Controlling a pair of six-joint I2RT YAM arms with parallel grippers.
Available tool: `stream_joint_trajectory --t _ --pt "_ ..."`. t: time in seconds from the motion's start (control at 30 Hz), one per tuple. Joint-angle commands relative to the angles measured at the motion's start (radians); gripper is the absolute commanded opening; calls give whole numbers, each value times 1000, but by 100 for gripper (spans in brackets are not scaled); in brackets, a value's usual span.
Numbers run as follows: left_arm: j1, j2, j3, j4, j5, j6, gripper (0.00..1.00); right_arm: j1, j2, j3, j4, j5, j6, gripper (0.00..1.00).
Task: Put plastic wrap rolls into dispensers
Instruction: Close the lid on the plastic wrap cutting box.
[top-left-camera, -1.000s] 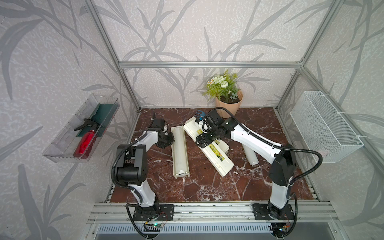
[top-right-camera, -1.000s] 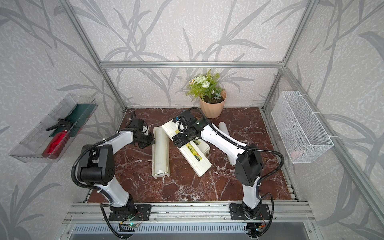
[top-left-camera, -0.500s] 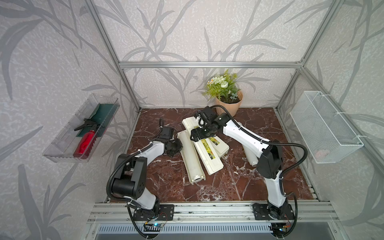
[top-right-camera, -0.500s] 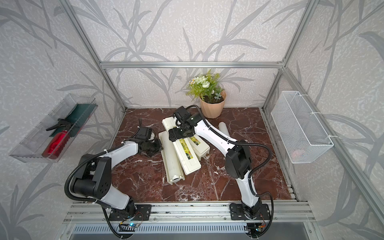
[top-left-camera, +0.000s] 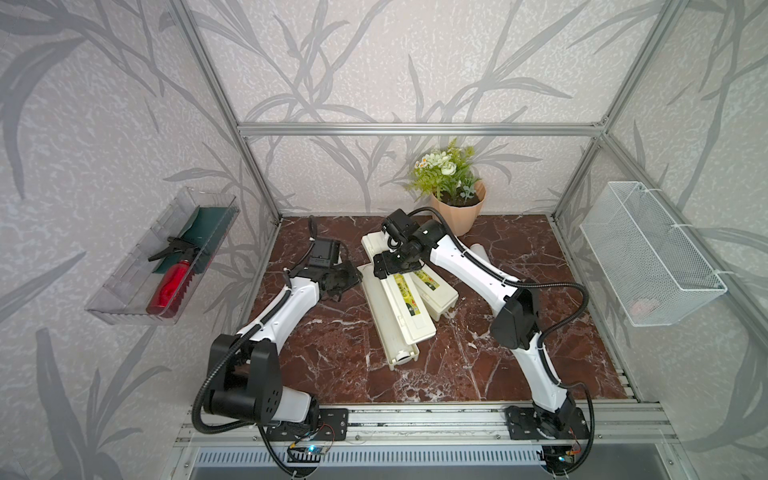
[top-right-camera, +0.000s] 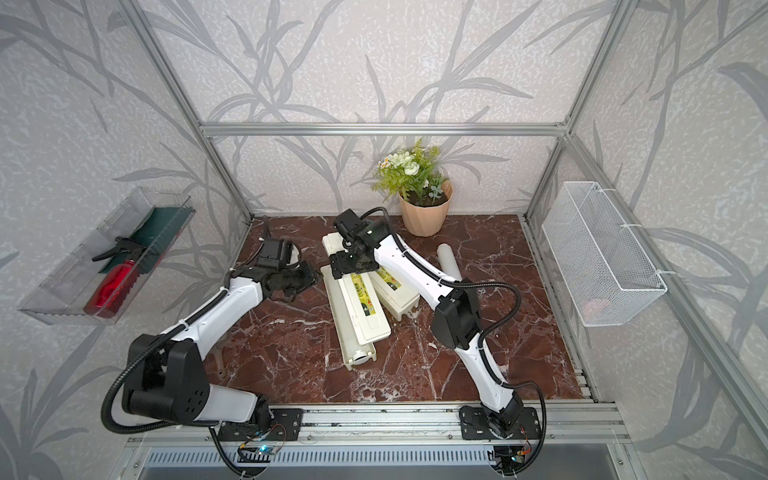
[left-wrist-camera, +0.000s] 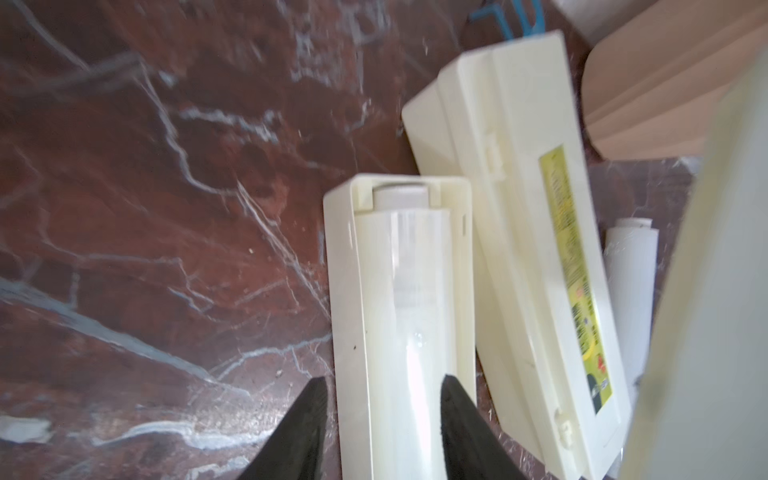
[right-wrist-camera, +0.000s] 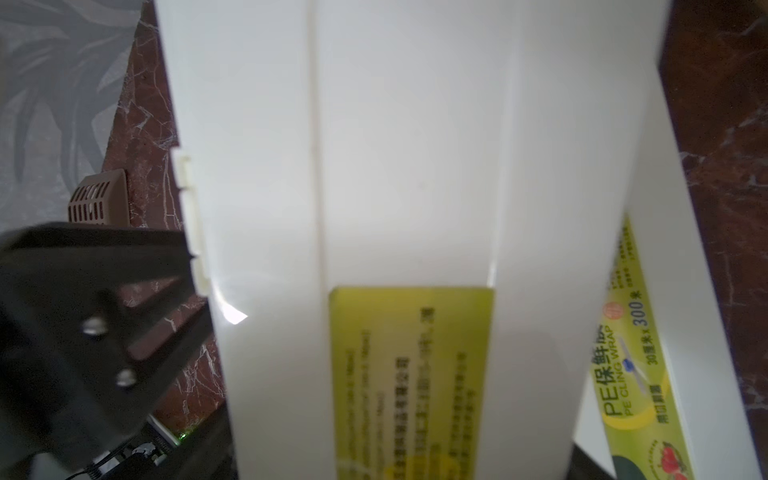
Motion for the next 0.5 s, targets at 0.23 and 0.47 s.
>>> stream_joint_trajectory --t 0.23,0.47 --pt "149 11 79 -90 -38 194 47 78 16 -43 -8 145 85 66" --pt "153 20 57 -75 -16 206 47 93 -14 -143 97 162 122 67"
